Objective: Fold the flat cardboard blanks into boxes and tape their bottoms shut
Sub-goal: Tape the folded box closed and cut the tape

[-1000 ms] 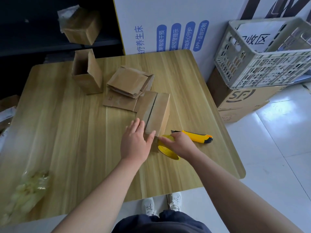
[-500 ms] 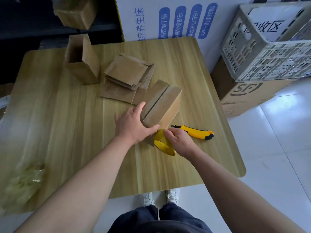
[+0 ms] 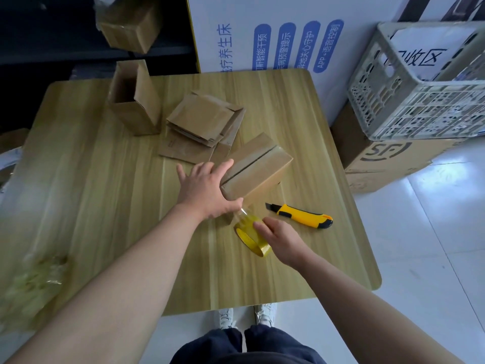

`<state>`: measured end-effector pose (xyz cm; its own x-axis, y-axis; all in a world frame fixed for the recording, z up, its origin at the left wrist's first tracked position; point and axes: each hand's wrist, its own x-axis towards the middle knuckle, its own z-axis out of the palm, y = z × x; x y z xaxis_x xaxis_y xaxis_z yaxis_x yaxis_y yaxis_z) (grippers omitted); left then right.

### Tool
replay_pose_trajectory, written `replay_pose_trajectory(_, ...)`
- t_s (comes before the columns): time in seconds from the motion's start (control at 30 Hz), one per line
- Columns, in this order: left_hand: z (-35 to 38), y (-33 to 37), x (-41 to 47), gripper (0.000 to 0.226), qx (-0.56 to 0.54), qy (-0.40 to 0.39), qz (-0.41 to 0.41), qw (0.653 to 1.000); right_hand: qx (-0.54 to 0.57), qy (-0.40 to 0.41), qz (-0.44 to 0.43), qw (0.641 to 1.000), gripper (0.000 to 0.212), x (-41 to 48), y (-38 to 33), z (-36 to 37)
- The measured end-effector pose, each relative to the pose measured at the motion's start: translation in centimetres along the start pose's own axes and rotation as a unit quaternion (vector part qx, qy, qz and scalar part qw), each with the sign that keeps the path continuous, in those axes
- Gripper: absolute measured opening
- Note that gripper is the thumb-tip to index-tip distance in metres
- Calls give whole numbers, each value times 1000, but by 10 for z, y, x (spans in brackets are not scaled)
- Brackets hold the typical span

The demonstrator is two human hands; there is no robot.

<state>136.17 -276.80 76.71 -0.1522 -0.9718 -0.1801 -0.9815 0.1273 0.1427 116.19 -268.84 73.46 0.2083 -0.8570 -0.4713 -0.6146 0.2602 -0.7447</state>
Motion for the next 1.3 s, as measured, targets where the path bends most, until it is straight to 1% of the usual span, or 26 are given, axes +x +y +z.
replay_pose_trajectory(0.07,-1,-2,0,99,23,-17,1,1000,0,-3,-4,1000,35,1,-2,3)
replay_pose_trajectory(0.13,1,-5,-7,102,11,-17,-24,999,13,-1,-6,1000,34,0,-5,7)
replay_pose_trajectory(0.17,3,-6,-14,102,-23,6,-50,998,23,0,-3,1000,33,0,-6,9)
replay_pose_trajectory(0.2,7,-3,-24,99,-76,48,-80,993,32,0,2,999,32,-1,-7,10)
replay_pose_trajectory(0.23,11,1,-38,94,-139,104,-112,978,39,-1,7,999,31,-1,-9,11)
replay_pose_trajectory(0.27,17,8,-52,88,-206,152,-152,955,45,-3,10,999,30,-1,-10,12)
replay_pose_trajectory(0.3,25,16,-65,80,-274,164,-197,927,51,-4,12,999,30,0,-10,13)
replay_pose_trajectory(0.33,34,25,-75,73,-343,123,-244,899,56,-3,13,998,31,0,-11,13)
replay_pose_trajectory(0.37,41,34,-83,72,-413,46,-285,864,59,-2,13,998,32,1,-12,13)
replay_pose_trajectory(0.4,46,42,-87,77,-486,-22,-308,817,61,-1,12,998,33,2,-13,13)
replay_pose_trajectory(0.43,49,49,-88,82,-546,-63,-325,769,63,-1,13,998,33,3,-13,13)
replay_pose_trajectory(0.47,52,55,-87,81,-587,-78,-333,733,66,-2,15,998,34,3,-13,12)
replay_pose_trajectory(0.5,54,60,-83,74,-606,-75,-337,717,72,-4,18,997,33,2,-14,12)
replay_pose_trajectory(0.6,58,68,-70,42,-639,-35,-351,683,67,-21,22,997,32,1,-11,10)
replay_pose_trajectory(0.67,59,70,-62,34,-652,-29,-368,662,23,-7,18,1000,31,7,-2,6)
replay_pose_trajectory(0.73,61,69,-58,35,-648,-22,-385,657,-44,50,19,998,30,18,14,-3)
replay_pose_trajectory(0.77,60,69,-57,36,-639,-20,-391,662,-94,81,24,992,27,24,23,-8)
replay_pose_trajectory(0.83,60,69,-56,38,-625,-11,-396,673,-209,112,54,970,22,33,42,-19)
replay_pose_trajectory(0.9,61,70,-55,32,-621,4,-398,676,-290,101,94,947,40,40,56,-26)
replay_pose_trajectory(0.97,61,70,-54,22,-621,17,-398,675,-334,88,101,933,49,45,65,-30)
replay_pose_trajectory(1.03,61,68,-52,18,-626,26,-396,672,-362,91,92,923,48,51,73,-32)
replay_pose_trajectory(1.1,58,66,-50,19,-630,35,-393,669,-382,70,85,918,44,55,78,-35)
replay_pose_trajectory(1.17,55,63,-45,19,-628,42,-394,670,-363,22,78,928,42,56,80,-38)
replay_pose_trajectory(1.23,51,59,-41,19,-626,39,-400,668,-316,-18,61,947,41,51,72,-44)
replay_pose_trajectory(1.3,47,55,-38,18,-629,29,-403,664,-280,-16,16,960,41,42,58,-53)
